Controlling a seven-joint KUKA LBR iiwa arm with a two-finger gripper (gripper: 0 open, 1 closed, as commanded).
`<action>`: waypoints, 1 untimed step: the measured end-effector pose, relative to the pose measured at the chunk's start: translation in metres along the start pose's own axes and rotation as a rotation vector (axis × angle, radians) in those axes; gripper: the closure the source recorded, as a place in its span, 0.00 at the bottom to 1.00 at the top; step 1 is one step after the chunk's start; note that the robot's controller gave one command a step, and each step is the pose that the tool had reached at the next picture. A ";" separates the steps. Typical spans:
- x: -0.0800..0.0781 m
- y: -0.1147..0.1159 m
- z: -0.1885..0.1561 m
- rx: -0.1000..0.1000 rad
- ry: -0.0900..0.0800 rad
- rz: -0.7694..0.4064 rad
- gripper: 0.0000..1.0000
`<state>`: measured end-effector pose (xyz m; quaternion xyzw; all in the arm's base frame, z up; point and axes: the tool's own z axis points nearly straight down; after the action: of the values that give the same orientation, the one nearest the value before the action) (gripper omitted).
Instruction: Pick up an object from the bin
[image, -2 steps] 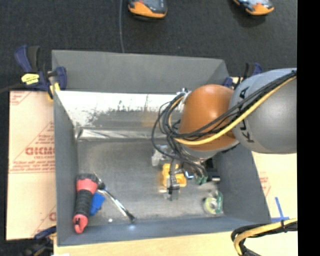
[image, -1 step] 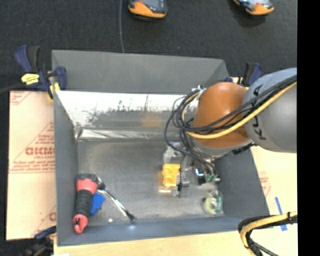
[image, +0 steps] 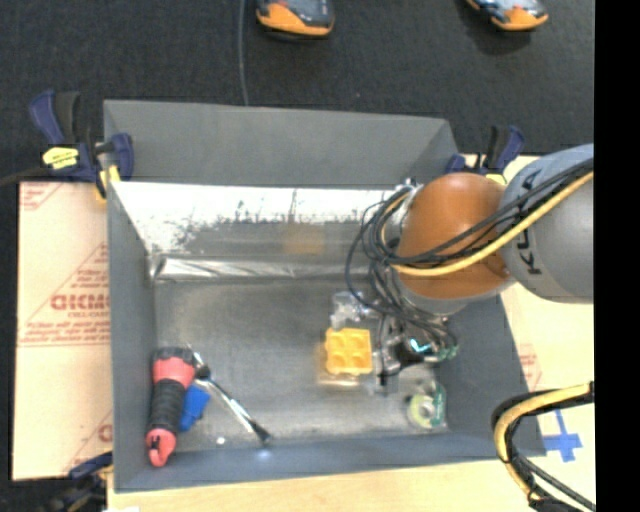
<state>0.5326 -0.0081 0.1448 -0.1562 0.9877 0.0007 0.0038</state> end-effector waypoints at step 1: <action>0.001 -0.018 0.015 -0.002 0.001 -0.083 0.00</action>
Offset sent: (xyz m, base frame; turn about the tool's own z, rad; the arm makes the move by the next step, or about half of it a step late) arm 0.0109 -0.0209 -0.0441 -0.0346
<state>0.5374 -0.0258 0.1297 -0.1973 0.9803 0.0013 0.0034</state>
